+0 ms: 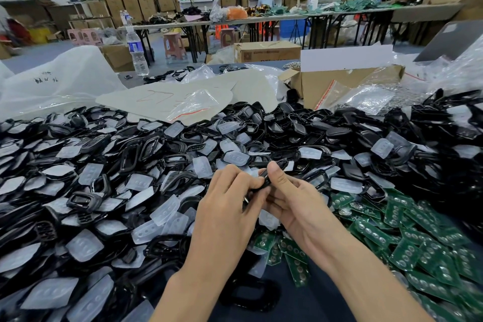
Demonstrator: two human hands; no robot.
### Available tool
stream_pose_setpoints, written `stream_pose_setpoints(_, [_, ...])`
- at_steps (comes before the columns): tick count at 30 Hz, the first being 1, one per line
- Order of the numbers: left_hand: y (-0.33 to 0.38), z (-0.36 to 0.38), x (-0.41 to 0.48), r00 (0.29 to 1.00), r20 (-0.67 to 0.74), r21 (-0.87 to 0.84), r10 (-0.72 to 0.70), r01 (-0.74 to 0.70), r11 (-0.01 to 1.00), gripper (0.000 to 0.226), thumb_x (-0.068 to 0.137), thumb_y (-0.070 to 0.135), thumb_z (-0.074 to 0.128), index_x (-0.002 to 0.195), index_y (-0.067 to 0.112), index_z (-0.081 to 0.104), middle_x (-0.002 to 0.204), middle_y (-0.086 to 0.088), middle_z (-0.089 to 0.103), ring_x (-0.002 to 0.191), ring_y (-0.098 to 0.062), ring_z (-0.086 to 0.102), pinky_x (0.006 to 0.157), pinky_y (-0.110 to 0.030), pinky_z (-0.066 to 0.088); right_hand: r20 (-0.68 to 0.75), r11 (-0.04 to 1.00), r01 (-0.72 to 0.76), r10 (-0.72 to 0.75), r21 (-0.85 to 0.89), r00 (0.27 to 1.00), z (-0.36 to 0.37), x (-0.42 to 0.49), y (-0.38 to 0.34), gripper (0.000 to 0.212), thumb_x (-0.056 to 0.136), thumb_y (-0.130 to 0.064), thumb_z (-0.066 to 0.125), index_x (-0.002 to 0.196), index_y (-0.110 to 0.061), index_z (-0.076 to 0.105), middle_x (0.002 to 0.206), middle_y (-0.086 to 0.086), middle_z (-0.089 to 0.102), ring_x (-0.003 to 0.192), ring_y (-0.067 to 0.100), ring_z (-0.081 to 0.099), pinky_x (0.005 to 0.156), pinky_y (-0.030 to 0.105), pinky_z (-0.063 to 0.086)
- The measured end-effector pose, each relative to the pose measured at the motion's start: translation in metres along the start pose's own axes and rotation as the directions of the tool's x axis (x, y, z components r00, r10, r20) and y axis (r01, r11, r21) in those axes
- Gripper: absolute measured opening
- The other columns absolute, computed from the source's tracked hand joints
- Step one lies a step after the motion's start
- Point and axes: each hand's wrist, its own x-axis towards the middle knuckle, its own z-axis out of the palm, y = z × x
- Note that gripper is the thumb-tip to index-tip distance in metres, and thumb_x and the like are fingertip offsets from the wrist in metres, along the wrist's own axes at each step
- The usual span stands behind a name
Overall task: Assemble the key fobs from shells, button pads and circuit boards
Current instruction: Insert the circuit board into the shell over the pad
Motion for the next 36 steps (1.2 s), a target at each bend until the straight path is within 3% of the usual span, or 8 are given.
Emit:
stream_pose_setpoints(8, [-0.001,-0.003,0.000,1.000,-0.001,-0.051,-0.005,0.004,0.999,0.012,0.091,0.024,0.068,0.087,0.013,0.064,0.087,0.009,0.053,0.081,-0.015,0.058,0.068,-0.032,0.053,-0.030,1.000,0.006,-0.006,-0.005,1.000,0.000,0.000,0.003,0.040,0.075,-0.049,0.081,0.094,-0.013,0.081,0.103,0.019,0.075,0.096,0.024,0.074,0.080,0.025,0.059])
stream_pose_setpoints(19, [0.005,-0.001,0.000,1.000,0.016,-0.011,-0.017,0.018,1.000,0.015,0.096,0.028,0.063,0.103,0.015,0.063,0.100,0.011,0.050,0.091,-0.008,0.054,0.078,-0.017,0.047,-0.059,0.997,-0.047,0.051,0.066,0.997,0.000,0.000,-0.001,0.045,0.078,-0.047,0.076,0.095,-0.006,0.080,0.110,0.023,0.073,0.095,0.024,0.072,0.078,0.024,0.059])
stream_pose_setpoints(22, [0.011,-0.004,0.001,0.989,0.056,-0.107,-0.139,0.144,0.984,0.016,0.097,0.037,0.061,0.105,0.024,0.064,0.102,0.017,0.055,0.093,-0.007,0.060,0.078,-0.014,0.047,-0.068,0.998,-0.024,0.028,0.062,0.997,-0.002,0.001,-0.004,0.046,0.079,-0.049,0.075,0.095,-0.006,0.080,0.106,0.021,0.075,0.094,0.024,0.073,0.077,0.025,0.059])
stream_pose_setpoints(24, [0.017,-0.007,0.003,0.940,0.099,-0.290,-0.327,0.342,0.894,0.013,0.098,0.047,0.056,0.097,0.035,0.062,0.093,0.016,0.063,0.085,-0.004,0.064,0.071,-0.011,0.046,-0.061,0.999,0.006,-0.003,0.045,0.998,-0.004,0.001,-0.007,0.047,0.080,-0.049,0.074,0.096,-0.006,0.080,0.110,0.022,0.074,0.098,0.025,0.074,0.081,0.025,0.059])
stream_pose_setpoints(27, [0.018,-0.009,0.008,0.811,0.276,-0.487,-0.516,0.581,0.652,0.026,0.095,0.054,0.054,0.091,0.032,0.068,0.077,0.012,0.069,0.067,-0.003,0.062,0.061,-0.016,0.049,-0.032,0.998,0.059,-0.059,-0.010,0.998,-0.006,0.002,-0.010,0.047,0.083,-0.049,0.071,0.105,-0.008,0.079,0.116,0.017,0.074,0.103,0.025,0.072,0.089,0.029,0.059])
stream_pose_setpoints(29, [0.018,-0.009,0.011,0.738,0.416,-0.589,-0.532,0.664,0.460,0.033,0.092,0.051,0.058,0.088,0.022,0.072,0.076,0.003,0.067,0.066,-0.013,0.061,0.057,-0.023,0.051,-0.018,0.996,0.077,-0.078,-0.049,0.997,-0.008,0.002,-0.010,0.051,0.082,-0.048,0.073,0.111,-0.006,0.075,0.111,0.016,0.075,0.095,0.027,0.071,0.087,0.033,0.060])
stream_pose_setpoints(32, [0.017,-0.008,0.013,0.658,0.553,-0.644,-0.511,0.727,0.238,0.043,0.088,0.050,0.061,0.089,0.009,0.075,0.079,-0.006,0.067,0.065,-0.017,0.059,0.054,-0.025,0.049,0.019,0.992,0.082,-0.081,-0.094,0.997,-0.009,0.002,-0.009,0.053,0.082,-0.045,0.074,0.114,-0.003,0.073,0.087,0.013,0.071,0.072,0.023,0.062,0.064,0.036,0.057])
stream_pose_setpoints(36, [0.014,-0.009,0.015,0.578,0.681,-0.665,-0.449,0.745,-0.052,0.040,0.085,0.043,0.068,0.100,0.008,0.078,0.082,-0.008,0.067,0.064,-0.014,0.058,0.053,-0.022,0.049,0.075,0.981,0.124,-0.114,-0.148,0.991,-0.009,0.000,-0.009,0.045,0.083,-0.043,0.077,0.113,-0.010,0.076,0.088,0.009,0.071,0.071,0.017,0.064,0.057,0.031,0.055])
